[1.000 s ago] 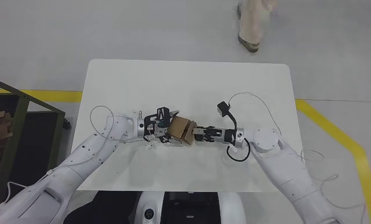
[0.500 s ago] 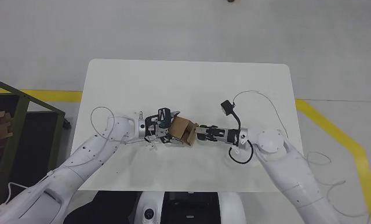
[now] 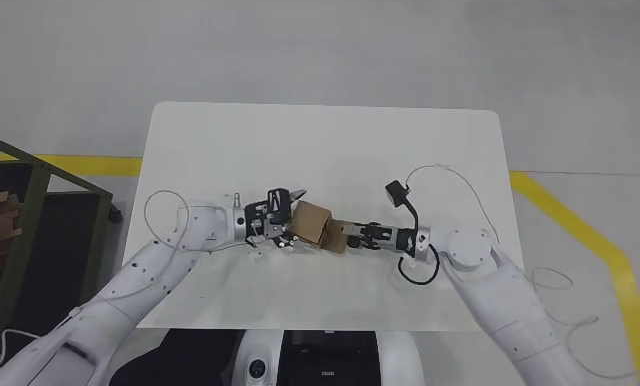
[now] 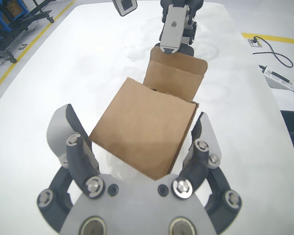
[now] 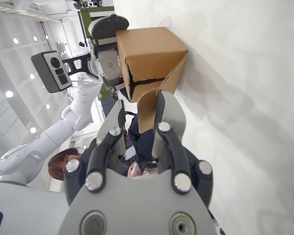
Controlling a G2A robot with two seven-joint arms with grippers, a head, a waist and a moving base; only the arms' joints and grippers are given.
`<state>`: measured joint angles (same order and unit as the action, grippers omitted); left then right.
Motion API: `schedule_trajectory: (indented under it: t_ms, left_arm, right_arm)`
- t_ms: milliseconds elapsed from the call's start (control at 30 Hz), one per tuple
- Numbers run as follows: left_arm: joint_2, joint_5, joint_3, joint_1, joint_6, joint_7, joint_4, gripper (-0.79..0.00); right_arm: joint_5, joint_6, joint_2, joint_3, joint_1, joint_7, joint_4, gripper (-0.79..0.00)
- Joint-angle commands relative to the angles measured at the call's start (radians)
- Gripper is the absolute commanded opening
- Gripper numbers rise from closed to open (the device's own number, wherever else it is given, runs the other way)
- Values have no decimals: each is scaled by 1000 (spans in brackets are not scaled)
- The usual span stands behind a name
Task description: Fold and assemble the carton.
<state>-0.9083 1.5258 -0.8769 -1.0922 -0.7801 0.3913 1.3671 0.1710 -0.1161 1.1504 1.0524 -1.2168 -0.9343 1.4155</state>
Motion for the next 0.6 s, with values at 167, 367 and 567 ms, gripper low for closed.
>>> schedule_trajectory:
  t_ms: [167, 367, 567]
  left_arm:
    - [30, 4, -93, -58, -11, 38, -1, 0]
    - [33, 33, -94, -53, -63, 10, -16, 0]
    - [-1, 40, -18, 23, -82, -17, -75, 0]
  right_arm:
    - [12, -15, 0, 1, 1, 3, -23, -542]
    - [31, -38, -2, 11, -4, 6, -17, -548]
    - [75, -70, -2, 15, -6, -13, -26, -570]
